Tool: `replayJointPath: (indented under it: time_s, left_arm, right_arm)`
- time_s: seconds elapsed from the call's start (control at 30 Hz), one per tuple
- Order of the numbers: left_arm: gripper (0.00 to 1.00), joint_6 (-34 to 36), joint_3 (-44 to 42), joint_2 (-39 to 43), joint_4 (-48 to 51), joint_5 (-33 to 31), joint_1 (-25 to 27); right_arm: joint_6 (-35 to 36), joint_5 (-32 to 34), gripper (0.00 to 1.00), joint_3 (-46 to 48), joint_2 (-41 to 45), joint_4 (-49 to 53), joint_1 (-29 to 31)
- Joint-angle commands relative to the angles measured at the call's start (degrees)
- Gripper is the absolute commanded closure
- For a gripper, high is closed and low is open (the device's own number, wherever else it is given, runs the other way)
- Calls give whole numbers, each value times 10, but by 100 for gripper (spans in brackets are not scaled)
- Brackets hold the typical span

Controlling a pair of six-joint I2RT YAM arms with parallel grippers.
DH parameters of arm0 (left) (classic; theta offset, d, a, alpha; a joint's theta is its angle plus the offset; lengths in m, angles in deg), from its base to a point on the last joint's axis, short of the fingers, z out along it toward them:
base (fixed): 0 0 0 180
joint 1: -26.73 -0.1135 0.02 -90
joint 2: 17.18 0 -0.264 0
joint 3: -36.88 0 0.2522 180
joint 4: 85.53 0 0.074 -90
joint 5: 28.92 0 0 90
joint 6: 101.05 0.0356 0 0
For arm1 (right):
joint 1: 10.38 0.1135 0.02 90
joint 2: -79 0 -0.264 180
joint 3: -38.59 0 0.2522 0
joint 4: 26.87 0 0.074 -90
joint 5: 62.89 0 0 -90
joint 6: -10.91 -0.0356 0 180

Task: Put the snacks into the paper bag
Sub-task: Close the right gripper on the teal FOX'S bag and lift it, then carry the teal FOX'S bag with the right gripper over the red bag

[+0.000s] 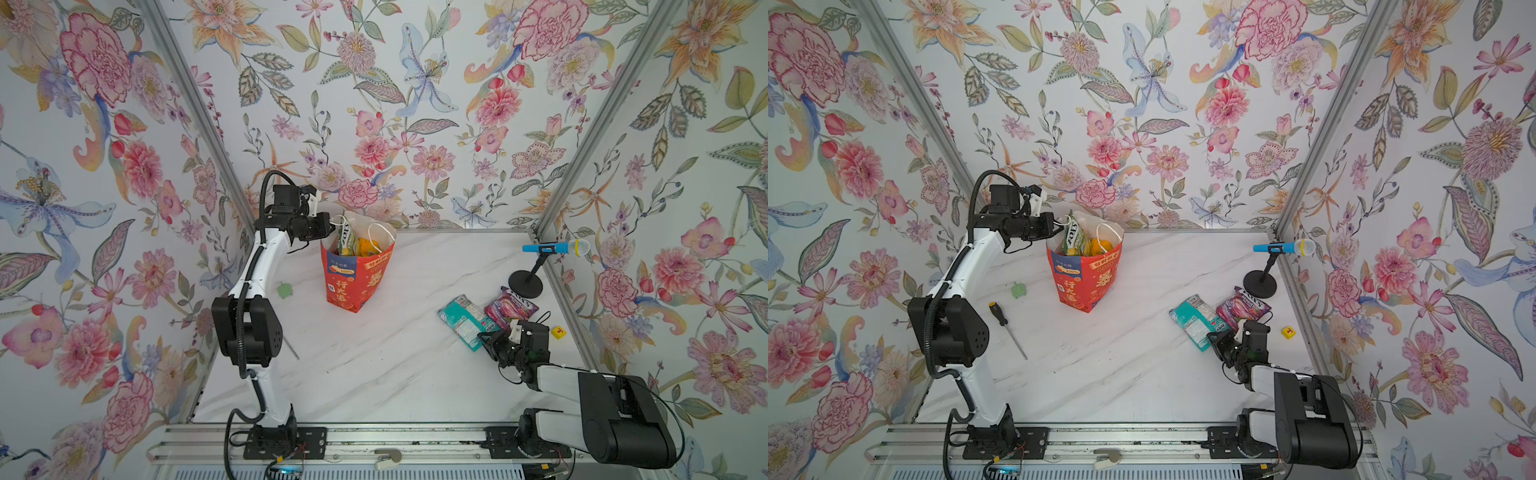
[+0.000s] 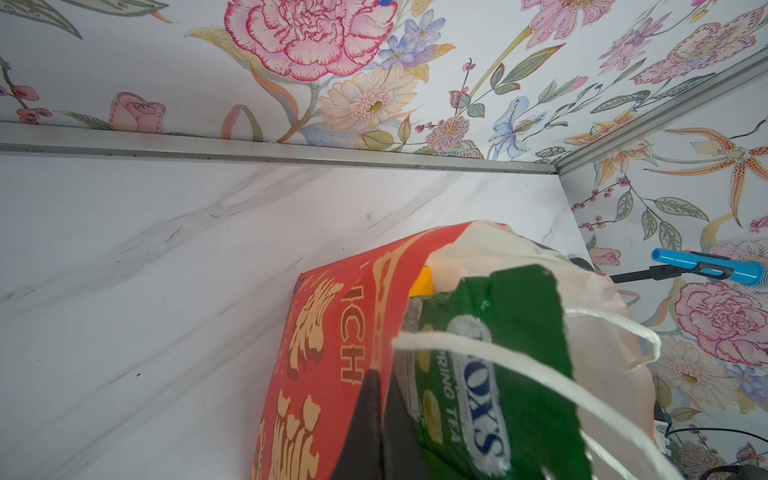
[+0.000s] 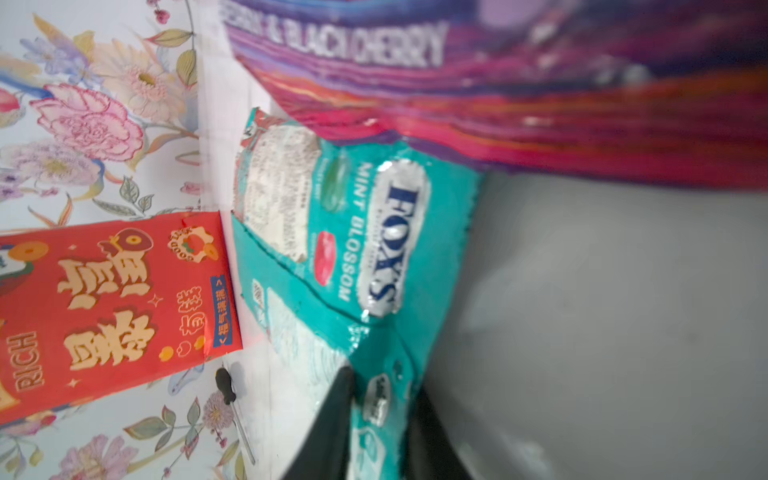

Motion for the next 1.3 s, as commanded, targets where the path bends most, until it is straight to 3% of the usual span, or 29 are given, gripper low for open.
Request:
replayJointPath:
  time_s: [0.0,0.13,0.33,0.5,0.9,1.27]
  left_arm:
    - [100,0,29,11,-19,13,0]
    - [100,1,30,11,-17,12,0]
    - [100,1,29,8,-20,14,0]
    - [100,2,29,8,-21,15,0]
    - [100,-6,11,13,-33,19,0]
    - [100,-13,7,9,-41,18,0]
  right_arm:
    - [-3,33,100,11,0,6,13]
    - [18,58,100,-8,54,48,34]
    - [105,153,100,-116,183,226,109]
    - [175,206,100,-243,196,315,168]
    - [342,244,100,-608,20,383,283]
    - [403,121,100,-1030,-226,434,318]
